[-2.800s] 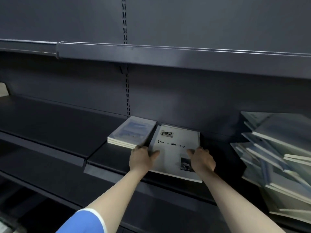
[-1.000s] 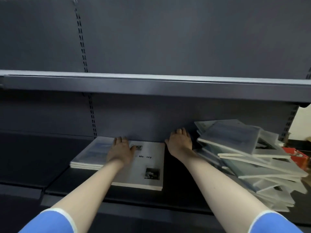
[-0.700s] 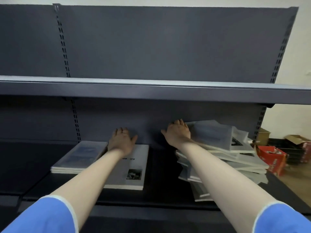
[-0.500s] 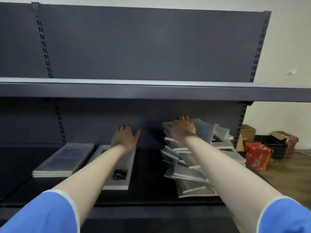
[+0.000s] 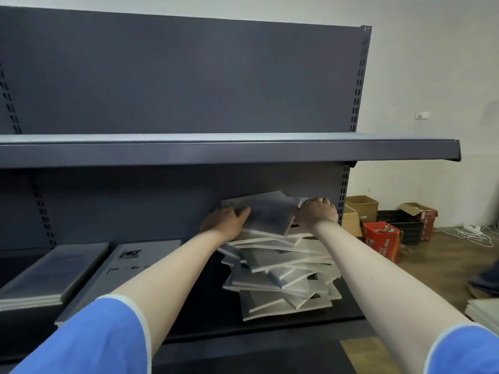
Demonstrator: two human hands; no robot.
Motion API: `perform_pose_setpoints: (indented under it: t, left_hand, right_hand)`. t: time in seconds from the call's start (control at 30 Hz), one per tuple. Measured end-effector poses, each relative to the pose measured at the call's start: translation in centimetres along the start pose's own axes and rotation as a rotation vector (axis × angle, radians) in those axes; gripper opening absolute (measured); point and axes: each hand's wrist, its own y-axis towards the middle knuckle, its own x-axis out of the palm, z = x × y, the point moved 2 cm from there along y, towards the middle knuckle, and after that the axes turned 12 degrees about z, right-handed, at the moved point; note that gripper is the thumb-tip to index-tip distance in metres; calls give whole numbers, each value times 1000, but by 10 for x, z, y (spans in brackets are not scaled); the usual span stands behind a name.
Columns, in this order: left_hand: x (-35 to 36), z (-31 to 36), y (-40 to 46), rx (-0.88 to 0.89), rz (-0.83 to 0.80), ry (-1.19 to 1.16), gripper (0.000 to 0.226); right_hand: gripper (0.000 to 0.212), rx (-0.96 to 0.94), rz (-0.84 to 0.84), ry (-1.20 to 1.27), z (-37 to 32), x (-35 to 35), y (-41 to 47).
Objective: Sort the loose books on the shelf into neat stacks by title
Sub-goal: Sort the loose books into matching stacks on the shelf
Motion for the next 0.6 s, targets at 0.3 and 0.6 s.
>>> perform_pose_setpoints:
  t: [0.3,0.6]
  left_hand:
    - [6,0,13,-68,-52,-135,97]
    - [-1,-12,7,-219,-115,-446,70]
  right_hand:
    - [63,21,-61,236,0,17,5]
    - [66,-38,-47,313,-8,10,4]
